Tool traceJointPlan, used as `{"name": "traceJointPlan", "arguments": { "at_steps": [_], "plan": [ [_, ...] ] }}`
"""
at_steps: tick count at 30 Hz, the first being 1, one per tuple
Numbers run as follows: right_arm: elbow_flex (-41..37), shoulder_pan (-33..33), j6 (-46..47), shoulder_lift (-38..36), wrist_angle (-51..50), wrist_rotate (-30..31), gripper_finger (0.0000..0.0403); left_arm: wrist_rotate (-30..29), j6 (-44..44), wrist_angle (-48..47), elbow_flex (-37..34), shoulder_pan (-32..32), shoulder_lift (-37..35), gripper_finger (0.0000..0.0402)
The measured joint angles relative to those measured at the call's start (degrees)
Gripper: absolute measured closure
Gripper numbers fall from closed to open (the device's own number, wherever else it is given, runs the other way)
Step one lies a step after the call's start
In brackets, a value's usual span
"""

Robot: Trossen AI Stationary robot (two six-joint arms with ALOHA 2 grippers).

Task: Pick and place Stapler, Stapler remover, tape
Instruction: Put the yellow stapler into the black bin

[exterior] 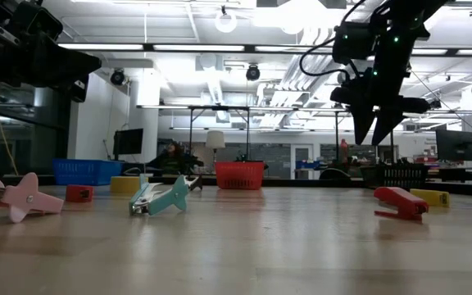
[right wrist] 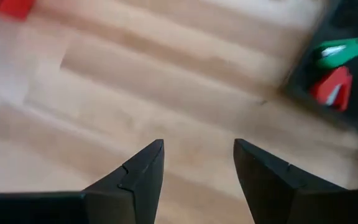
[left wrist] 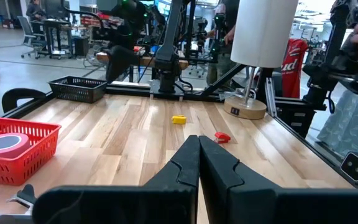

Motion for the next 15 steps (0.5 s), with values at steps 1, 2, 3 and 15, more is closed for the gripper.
{"name": "traceJointPlan", "arguments": {
  "at_steps": [1, 2, 3, 15],
  "plan": [
    [0.0, 0.8, 0.0, 0.0, -0.5, -0.6, 0.0217, 0.0, 0.0, 0.0, 0.0, 0.0, 0.0, 0.0401],
    [0.0, 1.6, 0.1, 0.0, -1.0, -1.1, 0.0217, 0.0, 0.0, 0.0, 0.0, 0.0, 0.0, 0.0401],
    [0.0, 2.5, 0.5, 0.0, -1.5, -1.9, 0.0217, 0.0, 0.0, 0.0, 0.0, 0.0, 0.0, 0.0401],
    [0.0, 12.1, 6.1, 0.0, -5.3, -7.5, 0.0217, 0.0, 0.0, 0.0, 0.0, 0.0, 0.0, 0.0401]
  ]
}}
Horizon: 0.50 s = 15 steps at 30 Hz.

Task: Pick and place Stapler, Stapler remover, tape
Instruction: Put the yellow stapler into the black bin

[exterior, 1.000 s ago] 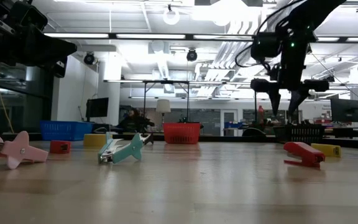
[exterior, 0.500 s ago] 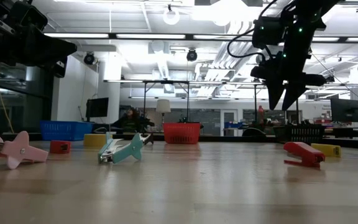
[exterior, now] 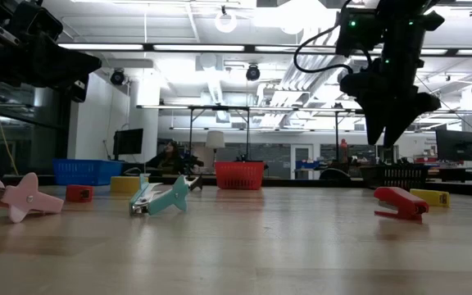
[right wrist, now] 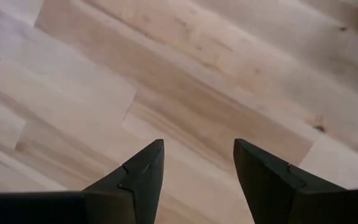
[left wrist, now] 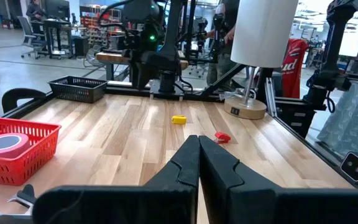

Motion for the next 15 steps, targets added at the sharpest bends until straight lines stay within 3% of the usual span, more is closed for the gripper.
{"name": "traceJointPlan", "arguments": {
  "at_steps": [15],
  "plan": [
    [0.0, 12.2, 16.6, 0.2, -2.6, -2.9, 0.0217, 0.0, 0.0, 0.0, 0.0, 0.0, 0.0, 0.0401]
  ]
}}
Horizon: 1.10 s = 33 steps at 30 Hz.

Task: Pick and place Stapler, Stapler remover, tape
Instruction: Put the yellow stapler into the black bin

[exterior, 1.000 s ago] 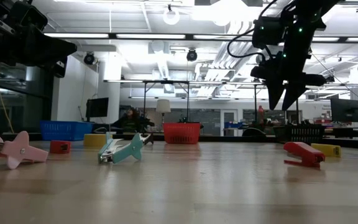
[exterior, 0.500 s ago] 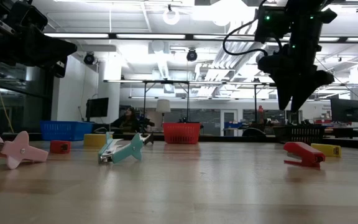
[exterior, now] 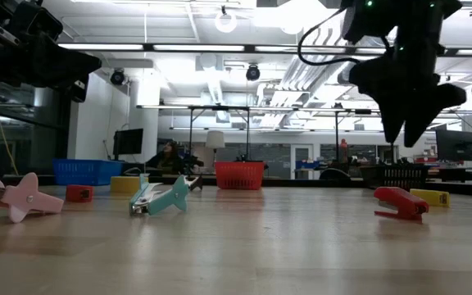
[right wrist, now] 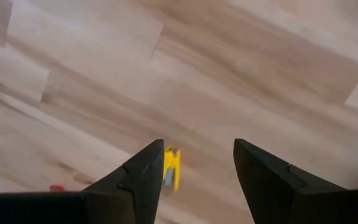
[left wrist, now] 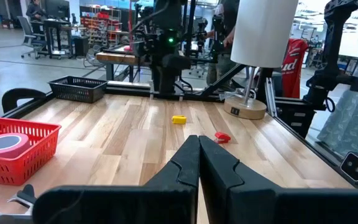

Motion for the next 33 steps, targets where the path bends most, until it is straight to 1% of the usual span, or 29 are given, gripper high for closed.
{"name": "traceJointPlan", "arguments": {
  "at_steps": [7, 15, 20, 33],
  "plan": [
    [0.1, 5.1, 10.2, 1.0, -0.2, 0.0, 0.0217, 0.0, 0.0, 0.0, 0.0, 0.0, 0.0, 0.0401],
    [0.1, 8.6, 17.5, 8.4, 1.5, -0.4, 0.0217, 0.0, 0.0, 0.0, 0.0, 0.0, 0.0, 0.0401],
    [0.1, 9.0, 19.7, 11.7, 4.7, -1.8, 0.0217, 0.0, 0.0, 0.0, 0.0, 0.0, 0.0, 0.0401],
    [0.1, 9.1, 21.5, 18.4, 7.4, -3.3, 0.0217, 0.0, 0.0, 0.0, 0.0, 0.0, 0.0, 0.0401]
  ]
}}
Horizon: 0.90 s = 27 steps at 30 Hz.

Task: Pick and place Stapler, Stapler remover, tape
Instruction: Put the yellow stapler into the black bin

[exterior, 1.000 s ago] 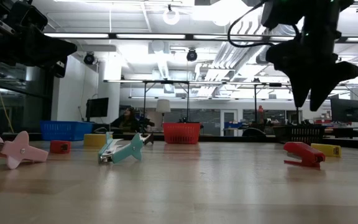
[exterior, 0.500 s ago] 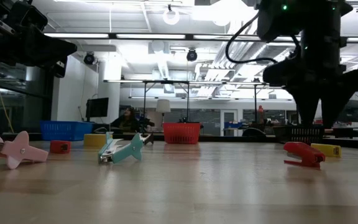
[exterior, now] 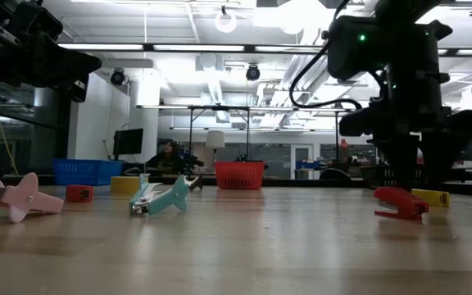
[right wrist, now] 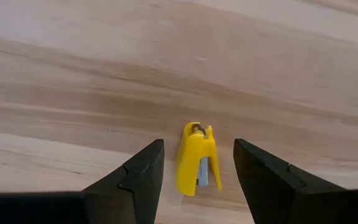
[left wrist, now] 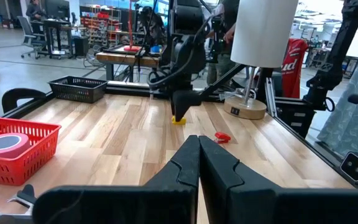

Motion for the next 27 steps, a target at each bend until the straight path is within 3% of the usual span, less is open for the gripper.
{"name": "traceJointPlan", "arguments": {
  "at_steps": [8, 16, 27],
  "plan": [
    [0.0, 0.0, 0.0, 2.3, 1.4, -3.3, 0.0217, 0.0, 0.0, 0.0, 0.0, 0.0, 0.0, 0.0401],
    [0.0, 0.3, -0.4, 2.3, 0.9, -2.8, 0.0223, 0.0, 0.0, 0.0, 0.0, 0.0, 0.0, 0.0401],
    [-0.1, 0.3, -1.7, 2.3, 0.7, -3.2, 0.0312, 0.0, 0.0, 0.0, 0.0, 0.0, 0.0, 0.0401]
  ]
}}
